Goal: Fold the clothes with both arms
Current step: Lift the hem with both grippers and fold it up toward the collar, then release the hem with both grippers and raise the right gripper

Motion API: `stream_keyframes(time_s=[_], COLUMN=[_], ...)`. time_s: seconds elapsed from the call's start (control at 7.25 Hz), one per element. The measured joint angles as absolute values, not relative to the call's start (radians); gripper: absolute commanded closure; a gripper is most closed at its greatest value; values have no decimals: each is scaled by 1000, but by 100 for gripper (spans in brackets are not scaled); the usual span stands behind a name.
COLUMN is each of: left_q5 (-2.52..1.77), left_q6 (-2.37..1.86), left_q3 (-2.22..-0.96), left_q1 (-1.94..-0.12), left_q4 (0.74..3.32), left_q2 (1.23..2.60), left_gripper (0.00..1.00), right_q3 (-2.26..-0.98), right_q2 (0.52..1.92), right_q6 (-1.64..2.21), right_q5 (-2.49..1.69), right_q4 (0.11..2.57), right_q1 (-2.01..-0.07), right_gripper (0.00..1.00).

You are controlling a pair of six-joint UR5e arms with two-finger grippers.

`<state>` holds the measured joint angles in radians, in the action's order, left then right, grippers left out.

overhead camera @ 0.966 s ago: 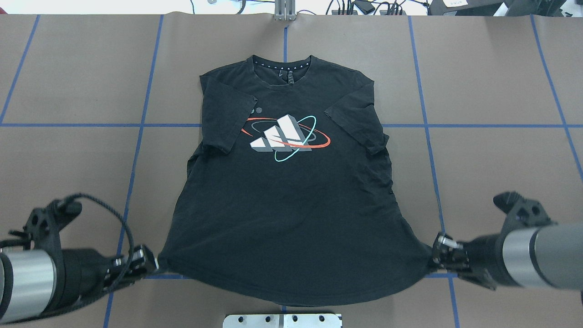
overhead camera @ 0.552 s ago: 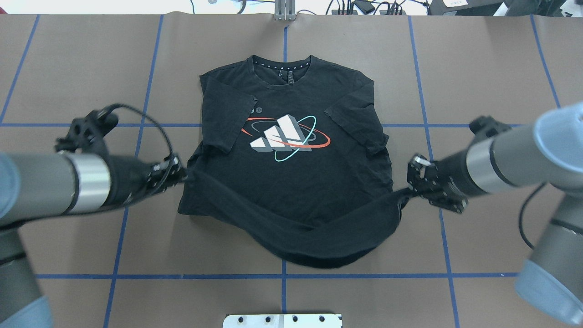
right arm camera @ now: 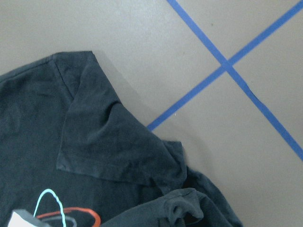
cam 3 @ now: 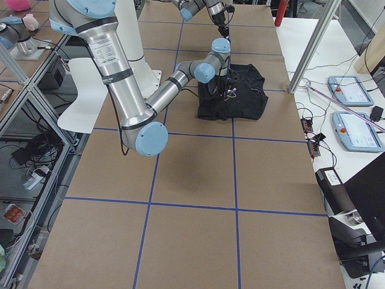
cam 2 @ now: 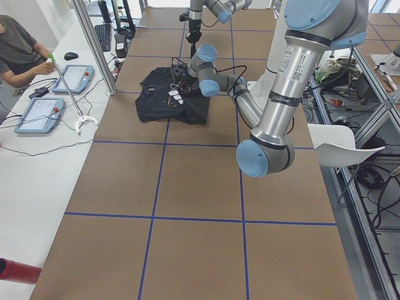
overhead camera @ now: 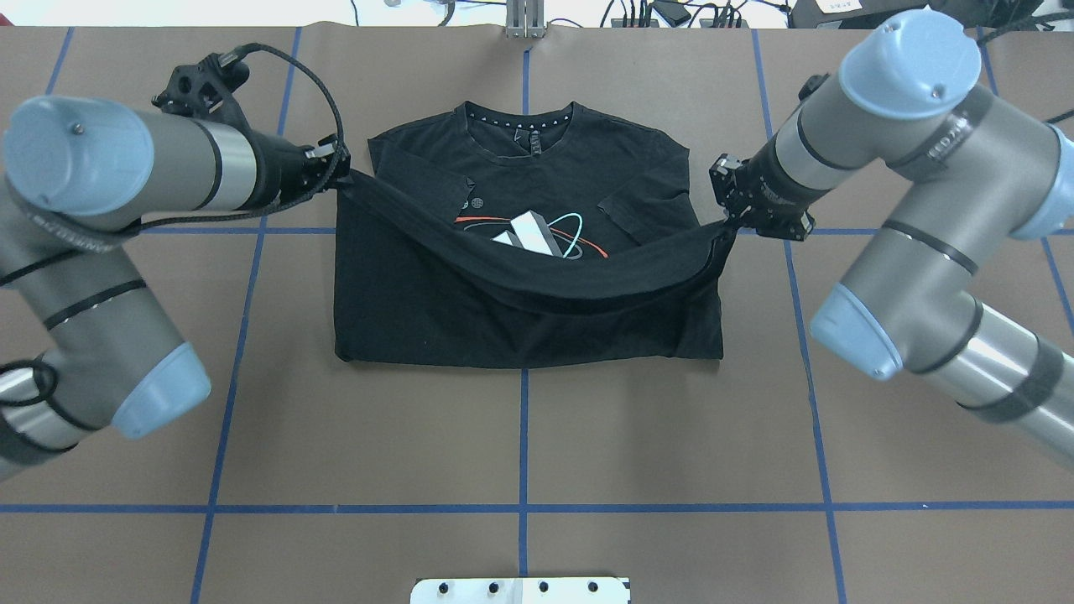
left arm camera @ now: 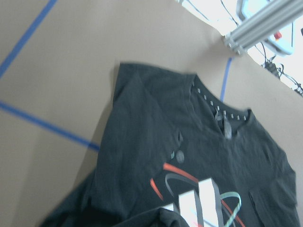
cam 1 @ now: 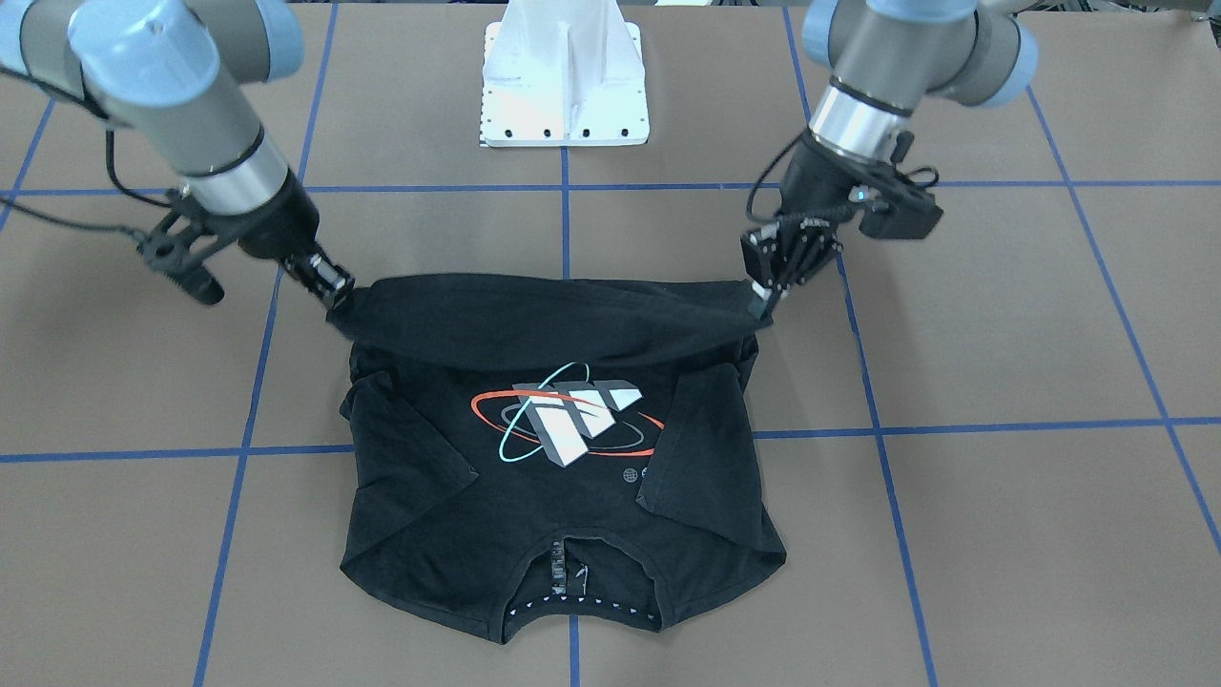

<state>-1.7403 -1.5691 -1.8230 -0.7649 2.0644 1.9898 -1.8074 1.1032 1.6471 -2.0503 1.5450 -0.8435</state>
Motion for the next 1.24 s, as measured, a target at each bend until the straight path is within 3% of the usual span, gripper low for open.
stream_keyframes(time_s=[0.41,0.83,0.97,1.1,1.24], left_q5=[-1738,-1734,-1732,-1730,-1729], left_q6=[-1502,-1480,-1478,-1477,-1475], left_q3=[-1632,-1456,-1421,-1393,-1352], left_q1=[-824,-835,-835,-835,-839], left_q4=[2171,2294,2326,2345,2379], left_q2=[2051,2107,2112,2117,2123], left_gripper=[100,98,72,68,52], right_q3=[-1584,-1467,-1434,-1408,-1380], right_q2=[958,918,916,914,902], right_q6=[1587,1534,1529,1528,1529], right_q5=[-2006,-1948,-1937,-1931,-1926], right_q4=[1539,1513,1475,1437,1418], right_q1=[-873,-873,-871,-869,-870], right_gripper=[100,100,77,64,55])
